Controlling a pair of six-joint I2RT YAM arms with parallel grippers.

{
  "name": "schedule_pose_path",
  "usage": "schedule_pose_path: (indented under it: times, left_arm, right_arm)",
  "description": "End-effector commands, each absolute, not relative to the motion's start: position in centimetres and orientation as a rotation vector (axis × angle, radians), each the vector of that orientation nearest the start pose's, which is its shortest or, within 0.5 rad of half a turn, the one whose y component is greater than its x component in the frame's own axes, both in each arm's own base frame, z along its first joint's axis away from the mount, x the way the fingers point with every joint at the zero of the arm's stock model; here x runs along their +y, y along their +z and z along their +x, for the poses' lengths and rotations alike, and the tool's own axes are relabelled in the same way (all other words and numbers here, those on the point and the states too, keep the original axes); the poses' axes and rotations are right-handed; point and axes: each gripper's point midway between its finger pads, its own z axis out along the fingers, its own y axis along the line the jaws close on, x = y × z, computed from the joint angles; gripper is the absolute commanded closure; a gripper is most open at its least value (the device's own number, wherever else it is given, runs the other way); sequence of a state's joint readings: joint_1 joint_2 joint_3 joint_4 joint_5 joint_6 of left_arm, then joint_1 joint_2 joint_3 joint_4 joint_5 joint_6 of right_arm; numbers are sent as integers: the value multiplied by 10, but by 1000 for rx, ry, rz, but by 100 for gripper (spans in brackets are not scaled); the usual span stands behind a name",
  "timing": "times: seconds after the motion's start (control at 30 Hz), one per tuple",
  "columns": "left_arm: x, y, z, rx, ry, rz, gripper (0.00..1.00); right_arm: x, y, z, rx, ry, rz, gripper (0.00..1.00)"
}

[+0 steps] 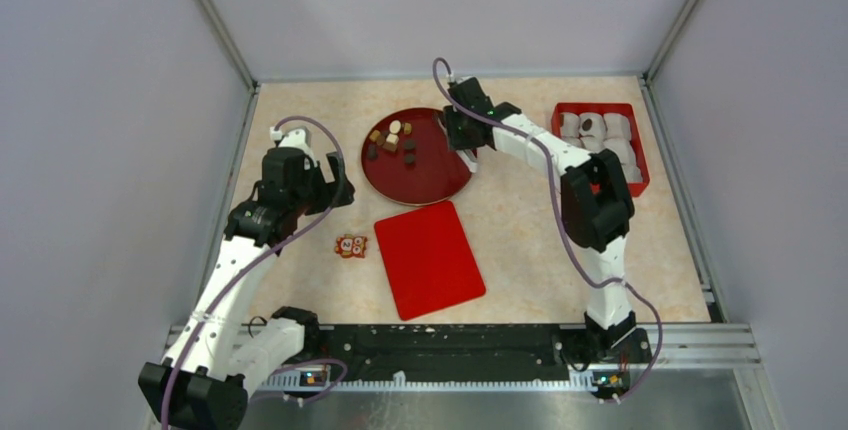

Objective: Pack the chocolate

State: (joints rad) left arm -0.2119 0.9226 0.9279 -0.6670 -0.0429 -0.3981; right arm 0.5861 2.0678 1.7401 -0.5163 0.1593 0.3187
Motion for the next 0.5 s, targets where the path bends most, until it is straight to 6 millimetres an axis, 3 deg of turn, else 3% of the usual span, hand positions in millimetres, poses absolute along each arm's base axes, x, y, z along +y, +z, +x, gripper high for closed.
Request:
schedule_pose_path:
  times: [0.0,0.3,0.47]
  left_arm:
    - [-65,222,276,2175,-286,-238,1]
    - [-63,222,274,2178,-272,-241,1]
    - [-63,222,273,2180,-274,-241,1]
  right_arm:
    - [299,133,475,2324,301,-214,61]
    - [307,124,485,2337,299,-235,62]
    - [305,123,485,2339,288,-235,72]
